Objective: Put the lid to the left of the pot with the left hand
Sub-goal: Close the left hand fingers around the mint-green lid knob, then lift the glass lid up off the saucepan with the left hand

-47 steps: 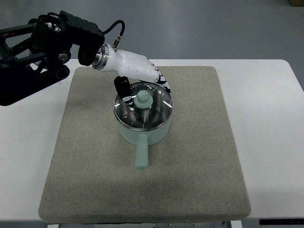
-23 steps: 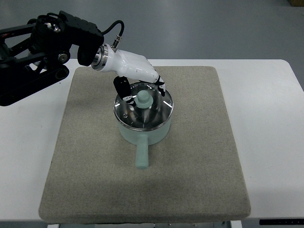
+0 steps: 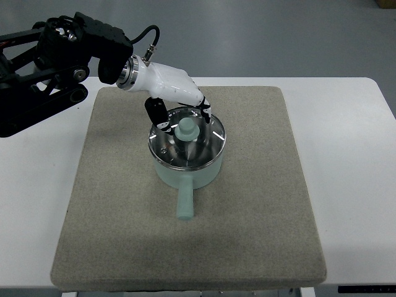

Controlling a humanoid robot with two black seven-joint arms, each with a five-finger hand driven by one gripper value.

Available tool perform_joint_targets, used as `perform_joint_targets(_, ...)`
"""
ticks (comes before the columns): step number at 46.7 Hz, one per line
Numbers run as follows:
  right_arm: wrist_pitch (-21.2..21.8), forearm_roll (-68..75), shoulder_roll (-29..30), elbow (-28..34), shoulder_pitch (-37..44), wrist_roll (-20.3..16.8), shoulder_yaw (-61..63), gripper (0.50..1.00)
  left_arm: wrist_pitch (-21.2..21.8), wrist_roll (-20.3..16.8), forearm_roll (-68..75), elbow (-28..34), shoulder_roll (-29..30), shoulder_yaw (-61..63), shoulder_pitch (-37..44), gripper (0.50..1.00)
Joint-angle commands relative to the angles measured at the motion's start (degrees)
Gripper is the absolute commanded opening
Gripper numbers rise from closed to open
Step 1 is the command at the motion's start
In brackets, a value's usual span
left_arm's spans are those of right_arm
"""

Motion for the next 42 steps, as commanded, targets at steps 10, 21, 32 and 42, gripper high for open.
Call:
perform_joint_targets(10, 0.0, 0.02, 0.0, 0.03, 0.0, 0.06, 0.0, 0.924, 0.0, 0.0, 0.12, -0.09, -0.04, 0.7, -0.04, 0.598)
perform_joint_targets(21, 0.0, -0.06, 0.0, -0.06, 0.0, 0.06, 0.08, 0.924, 0.0, 0.18, 0.47, -0.53, 0.14, 1.22, -0.39, 0.5)
perform_joint_targets(32, 0.0, 0.02, 0.0, 0.03, 0.0, 0.06, 0.0, 0.924, 0.0, 0.53, 0.56, -0.45, 0.14, 0.96, -1.44, 0.5)
perform_joint_targets(42, 0.0, 0.02, 0.0, -0.06, 0.0, 0.06, 0.0, 0.924, 0.0, 0.44, 0.47, -0.36, 0.31, 0.26, -2.94, 0.5)
